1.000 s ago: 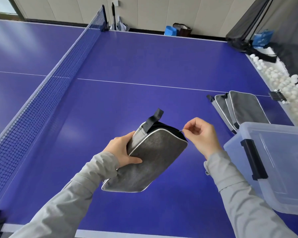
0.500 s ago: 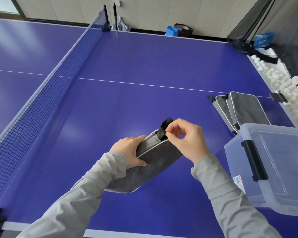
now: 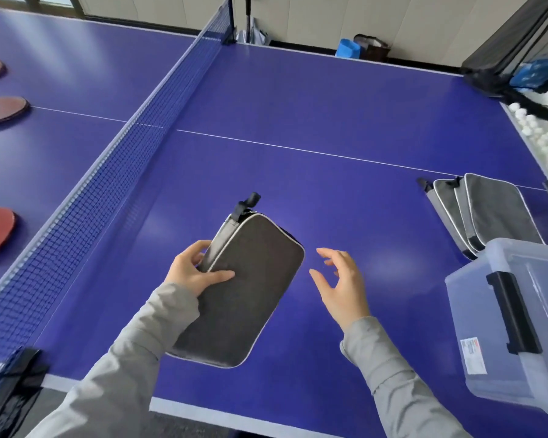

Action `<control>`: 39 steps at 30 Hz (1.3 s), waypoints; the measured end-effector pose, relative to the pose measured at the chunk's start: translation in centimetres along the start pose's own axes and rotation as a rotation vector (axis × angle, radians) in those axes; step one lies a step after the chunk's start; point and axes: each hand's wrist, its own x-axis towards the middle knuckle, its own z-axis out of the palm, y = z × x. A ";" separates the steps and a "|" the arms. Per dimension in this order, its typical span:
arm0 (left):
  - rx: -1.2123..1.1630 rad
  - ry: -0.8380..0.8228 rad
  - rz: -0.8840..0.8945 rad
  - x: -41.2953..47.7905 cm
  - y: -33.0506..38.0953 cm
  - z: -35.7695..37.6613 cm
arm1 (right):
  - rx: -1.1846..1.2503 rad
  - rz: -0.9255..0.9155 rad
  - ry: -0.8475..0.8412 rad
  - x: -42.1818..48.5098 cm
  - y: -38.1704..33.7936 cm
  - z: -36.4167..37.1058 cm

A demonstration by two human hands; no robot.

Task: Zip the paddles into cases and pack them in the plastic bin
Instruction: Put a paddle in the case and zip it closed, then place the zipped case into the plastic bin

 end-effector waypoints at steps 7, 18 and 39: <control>-0.170 0.139 -0.242 1.7 -6.7 -10.7 | -0.435 0.243 -0.534 -5.1 4.4 6.3; -0.252 0.163 -0.485 4.6 -13.5 -18.8 | -0.744 0.384 -0.639 -8.0 6.4 10.7; 0.449 0.286 -0.340 5.6 -18.6 -17.4 | -0.826 0.388 -0.654 -8.5 6.5 11.7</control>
